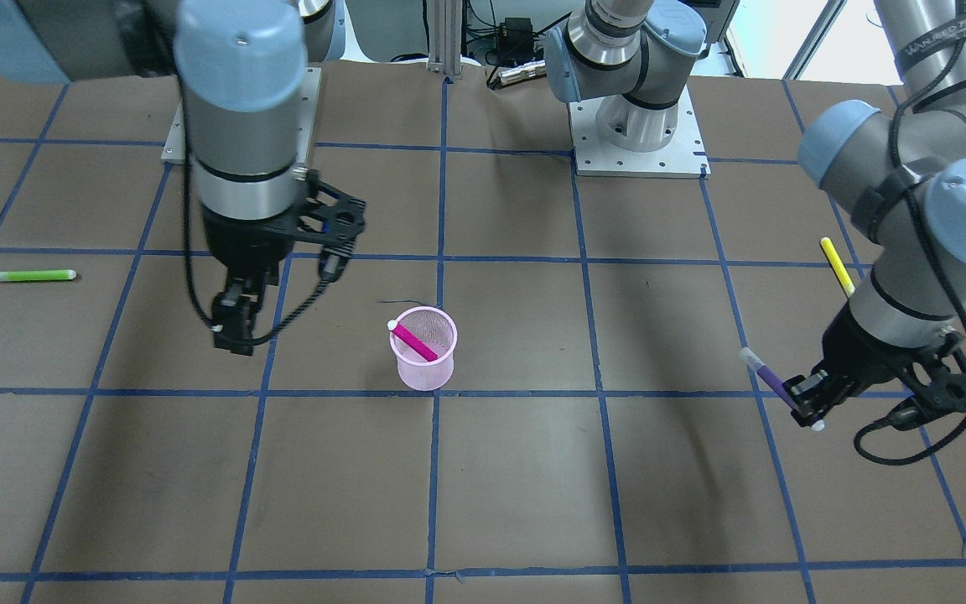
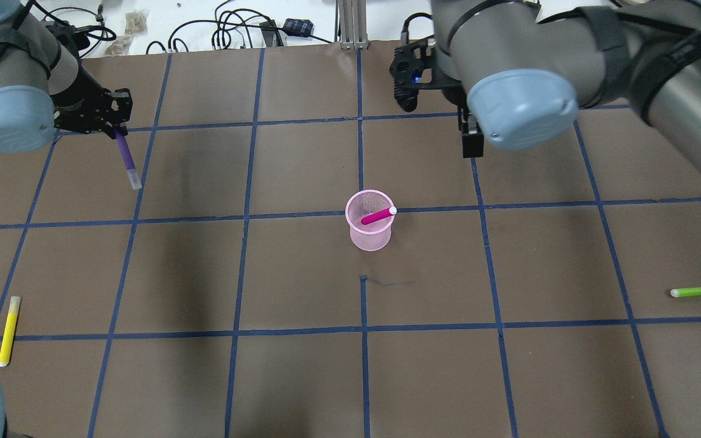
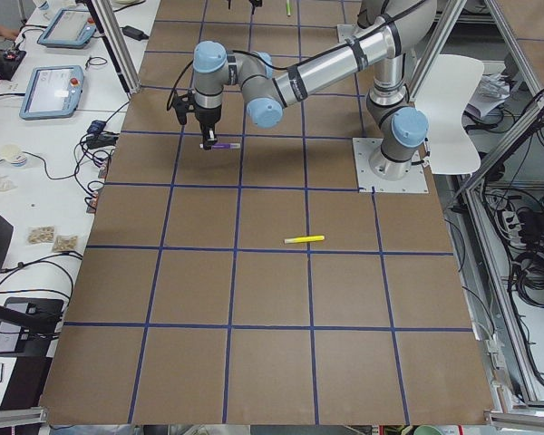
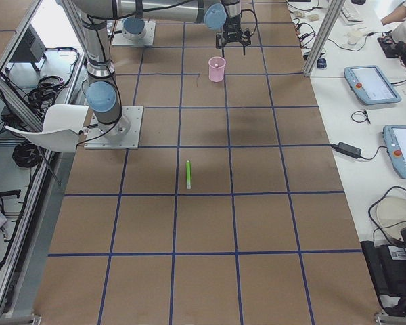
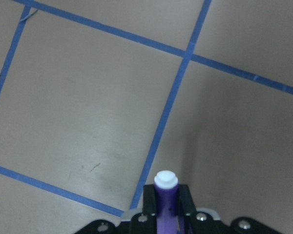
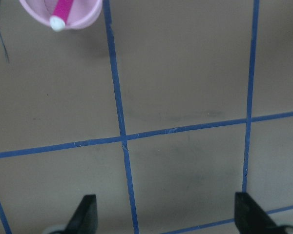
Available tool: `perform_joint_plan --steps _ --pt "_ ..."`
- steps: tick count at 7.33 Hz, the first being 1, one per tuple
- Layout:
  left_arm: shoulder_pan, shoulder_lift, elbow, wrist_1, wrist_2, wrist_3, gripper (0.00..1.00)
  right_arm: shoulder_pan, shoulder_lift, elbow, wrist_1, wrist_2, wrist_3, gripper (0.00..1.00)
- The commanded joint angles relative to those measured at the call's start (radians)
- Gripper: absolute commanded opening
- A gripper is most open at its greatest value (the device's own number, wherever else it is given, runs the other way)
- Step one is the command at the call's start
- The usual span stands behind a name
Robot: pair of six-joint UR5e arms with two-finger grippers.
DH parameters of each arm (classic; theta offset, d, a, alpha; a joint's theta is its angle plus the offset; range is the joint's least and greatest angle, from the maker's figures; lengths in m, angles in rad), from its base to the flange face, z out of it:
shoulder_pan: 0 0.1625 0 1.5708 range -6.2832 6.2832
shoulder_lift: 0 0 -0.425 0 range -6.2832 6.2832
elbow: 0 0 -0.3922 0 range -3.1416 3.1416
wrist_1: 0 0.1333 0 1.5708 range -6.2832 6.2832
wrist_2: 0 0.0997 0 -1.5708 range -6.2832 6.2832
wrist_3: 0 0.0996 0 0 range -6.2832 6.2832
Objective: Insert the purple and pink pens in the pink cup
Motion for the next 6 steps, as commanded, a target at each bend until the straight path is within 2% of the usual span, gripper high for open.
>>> perform_joint_plan --steps 1,2,3,5,6 --pt "-0.157 0.047 0.001 0.015 0.0 -0.178 0.0 -0.156 -0.073 0.007 0.046 0.136 -0.009 1.0" --pt "-0.229 0.057 0.001 0.027 0.004 -0.256 0.0 -0.158 -0.09 0.007 0.052 0.156 0.149 1.0" --pt "-0.294 0.058 -0.006 0.053 0.006 -0.329 0.0 -0.158 -0.108 0.003 0.053 0.184 0.42 1.0" --pt "-0.435 0.023 -0.017 0.134 0.114 -0.439 0.0 -0.153 -0.133 -0.007 0.064 0.209 0.755 1.0" --pt "-0.505 0.023 -0.017 0.137 0.136 -0.491 0.0 -0.15 -0.145 -0.007 0.099 0.209 0.919 1.0"
